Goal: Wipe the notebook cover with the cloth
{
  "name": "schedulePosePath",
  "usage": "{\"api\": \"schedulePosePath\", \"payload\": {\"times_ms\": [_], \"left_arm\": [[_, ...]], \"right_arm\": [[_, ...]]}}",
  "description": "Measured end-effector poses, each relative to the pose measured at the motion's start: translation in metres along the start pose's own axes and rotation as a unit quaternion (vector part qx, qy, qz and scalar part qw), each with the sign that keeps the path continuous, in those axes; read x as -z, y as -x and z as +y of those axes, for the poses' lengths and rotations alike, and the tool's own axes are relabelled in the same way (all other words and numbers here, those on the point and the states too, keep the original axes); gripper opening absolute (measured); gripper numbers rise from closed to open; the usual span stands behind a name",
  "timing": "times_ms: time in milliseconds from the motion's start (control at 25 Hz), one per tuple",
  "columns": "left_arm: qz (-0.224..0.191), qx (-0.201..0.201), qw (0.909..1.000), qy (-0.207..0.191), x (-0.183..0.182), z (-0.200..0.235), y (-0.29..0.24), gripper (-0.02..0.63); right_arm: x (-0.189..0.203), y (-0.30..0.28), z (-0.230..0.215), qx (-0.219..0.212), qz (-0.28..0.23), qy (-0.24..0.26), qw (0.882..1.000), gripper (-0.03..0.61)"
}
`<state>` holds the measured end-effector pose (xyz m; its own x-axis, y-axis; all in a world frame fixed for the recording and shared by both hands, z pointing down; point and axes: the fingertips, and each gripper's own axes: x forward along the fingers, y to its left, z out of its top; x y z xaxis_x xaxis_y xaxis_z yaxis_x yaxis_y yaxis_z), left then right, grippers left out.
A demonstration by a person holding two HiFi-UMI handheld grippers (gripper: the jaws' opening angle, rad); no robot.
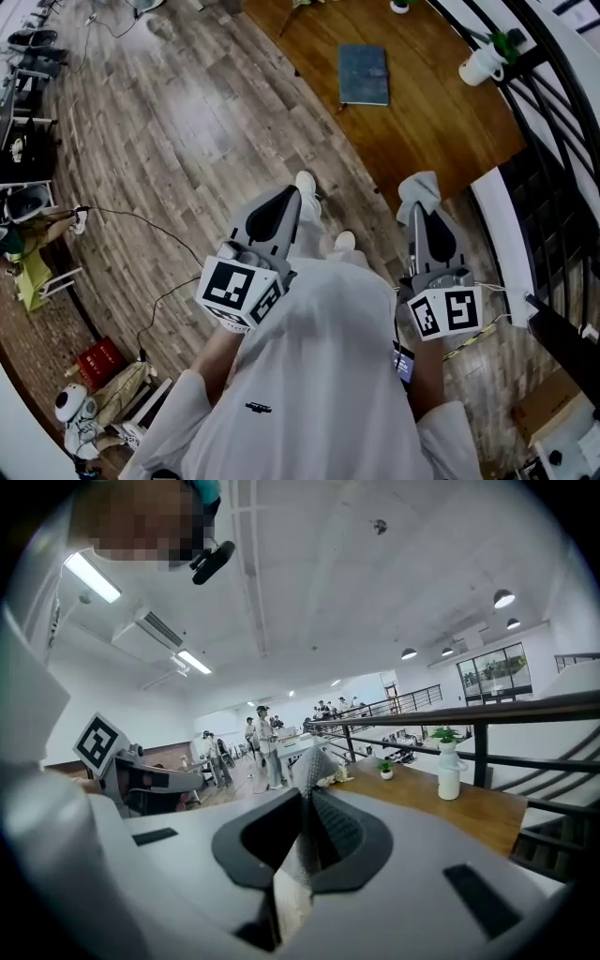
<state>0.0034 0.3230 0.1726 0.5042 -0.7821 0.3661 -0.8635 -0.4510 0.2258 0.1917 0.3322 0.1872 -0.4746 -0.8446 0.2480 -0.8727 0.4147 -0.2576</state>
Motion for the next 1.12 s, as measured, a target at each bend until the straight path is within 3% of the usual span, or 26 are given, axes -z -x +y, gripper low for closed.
{"api": "schedulePosePath", "payload": {"times_ms": [120, 240, 320, 440, 760, 1120], "left_arm": [[-0.006, 0.003, 0.9999, 0.015, -0.015, 0.032, -0.02, 0.02], [-0.012, -0.003, 0.9994, 0.032, -0.029, 0.072, -0.034, 0.02], [-0.023, -0.008, 0.9988, 0.042, -0.043, 0.102, -0.047, 0.02], [-0.036, -0.003, 0.9977, 0.058, -0.063, 0.135, -0.069, 0.02], [-0.043, 0.018, 0.9974, 0.055, -0.106, 0.204, -0.069, 0.02], [0.011, 0.058, 0.9973, 0.044, -0.098, 0.205, -0.126, 0.02]], "right_arm": [[-0.022, -0.042, 0.008, -0.019, -0.012, 0.0, 1.0, 0.026], [-0.055, -0.081, 0.026, -0.075, -0.071, -0.023, 0.994, 0.029], [-0.067, -0.115, 0.034, -0.095, -0.074, -0.001, 0.993, 0.021], [-0.075, -0.164, 0.032, -0.077, -0.042, 0.044, 0.995, 0.021], [-0.108, -0.238, 0.074, -0.07, -0.037, 0.04, 0.996, 0.021], [-0.082, -0.278, 0.032, -0.025, 0.023, 0.018, 0.999, 0.028]]}}
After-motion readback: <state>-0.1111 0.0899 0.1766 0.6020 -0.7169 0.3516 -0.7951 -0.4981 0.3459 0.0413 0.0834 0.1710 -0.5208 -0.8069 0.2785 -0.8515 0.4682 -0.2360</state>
